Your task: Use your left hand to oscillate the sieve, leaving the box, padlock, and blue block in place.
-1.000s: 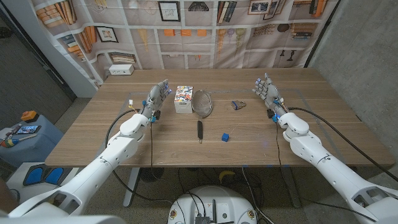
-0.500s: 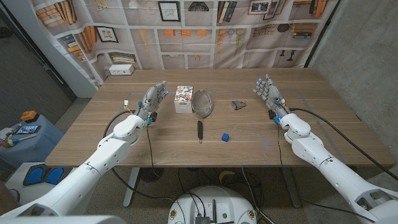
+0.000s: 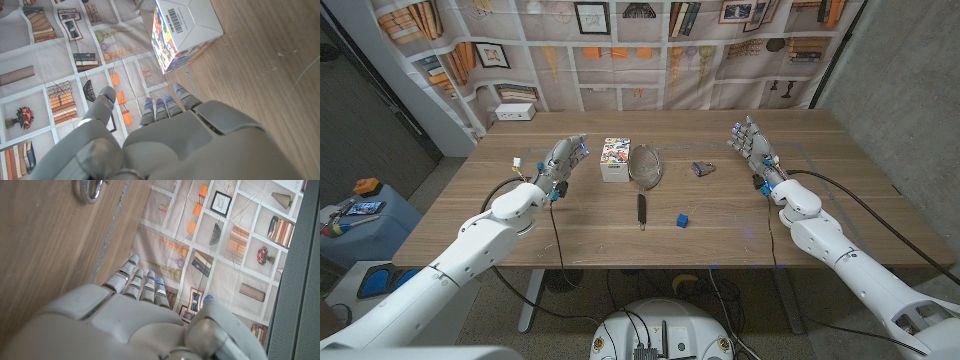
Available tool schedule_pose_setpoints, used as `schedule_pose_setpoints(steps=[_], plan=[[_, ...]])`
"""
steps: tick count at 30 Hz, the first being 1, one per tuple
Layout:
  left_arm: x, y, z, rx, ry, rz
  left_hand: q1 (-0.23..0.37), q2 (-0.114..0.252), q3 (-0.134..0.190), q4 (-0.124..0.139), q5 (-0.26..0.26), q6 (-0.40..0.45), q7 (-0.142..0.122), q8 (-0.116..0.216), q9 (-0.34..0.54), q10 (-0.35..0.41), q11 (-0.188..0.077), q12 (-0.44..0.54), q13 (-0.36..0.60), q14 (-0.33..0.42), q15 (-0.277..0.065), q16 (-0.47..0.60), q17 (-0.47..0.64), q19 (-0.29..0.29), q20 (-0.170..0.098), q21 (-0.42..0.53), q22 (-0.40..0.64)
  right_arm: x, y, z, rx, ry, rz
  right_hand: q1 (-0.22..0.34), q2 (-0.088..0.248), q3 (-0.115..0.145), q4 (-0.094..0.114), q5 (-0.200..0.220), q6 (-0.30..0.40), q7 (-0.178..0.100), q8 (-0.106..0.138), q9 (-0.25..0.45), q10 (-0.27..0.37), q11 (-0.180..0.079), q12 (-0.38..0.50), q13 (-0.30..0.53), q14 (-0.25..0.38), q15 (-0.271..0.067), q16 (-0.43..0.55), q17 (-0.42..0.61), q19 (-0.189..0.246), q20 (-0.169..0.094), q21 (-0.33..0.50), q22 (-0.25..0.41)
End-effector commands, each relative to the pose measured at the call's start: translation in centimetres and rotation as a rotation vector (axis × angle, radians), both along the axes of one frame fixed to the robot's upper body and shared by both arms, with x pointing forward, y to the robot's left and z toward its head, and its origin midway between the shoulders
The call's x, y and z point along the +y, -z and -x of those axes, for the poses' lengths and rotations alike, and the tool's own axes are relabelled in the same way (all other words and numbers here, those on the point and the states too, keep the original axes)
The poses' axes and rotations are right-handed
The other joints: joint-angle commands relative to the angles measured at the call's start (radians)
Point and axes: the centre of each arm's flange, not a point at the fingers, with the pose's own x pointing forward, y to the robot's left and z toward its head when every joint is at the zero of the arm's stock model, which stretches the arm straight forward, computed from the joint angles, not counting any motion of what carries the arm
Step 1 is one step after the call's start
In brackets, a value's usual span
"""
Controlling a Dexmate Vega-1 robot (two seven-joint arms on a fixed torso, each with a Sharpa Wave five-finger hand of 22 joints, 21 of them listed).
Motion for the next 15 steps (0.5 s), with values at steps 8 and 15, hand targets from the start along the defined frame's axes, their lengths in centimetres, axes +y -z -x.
schedule_pose_setpoints(steps=[8,15], plan=[[-1.4,-1.3,3.8,0.18,-0.093,-0.062,0.055,-0.018,0.013,-0.012,0.003,0.038,0.003,0.011,0.004,0.041,-0.007,0.009,0.003,0.036,0.001,0.011,0.002,0.027,0.02,0.0,0.002,-0.3,0.4,0.3,-0.026,0.014,0.001,-0.001,0.004,0.006,-0.006,0.005,0.007,-0.002,0.006,0.002,0.01,-0.002,0.005,0.001,0.008,-0.008,0.005,-0.005,-0.009,-0.016,-0.008,0.001],[-1.9,-1.8,5.3,0.221,-0.135,-0.092,0.094,-0.025,0.022,-0.012,0.006,0.068,0.01,0.017,0.004,0.074,0.0,0.013,0.003,0.067,0.004,0.013,0.002,0.041,0.03,0.0,0.002,-0.6,0.7,0.0,-0.02,0.024,0.002,0.0,0.005,0.009,-0.01,0.004,0.008,-0.004,0.006,0.002,0.014,-0.003,0.006,0.0,0.021,-0.003,0.01,-0.011,-0.03,-0.023,-0.016,0.001]])
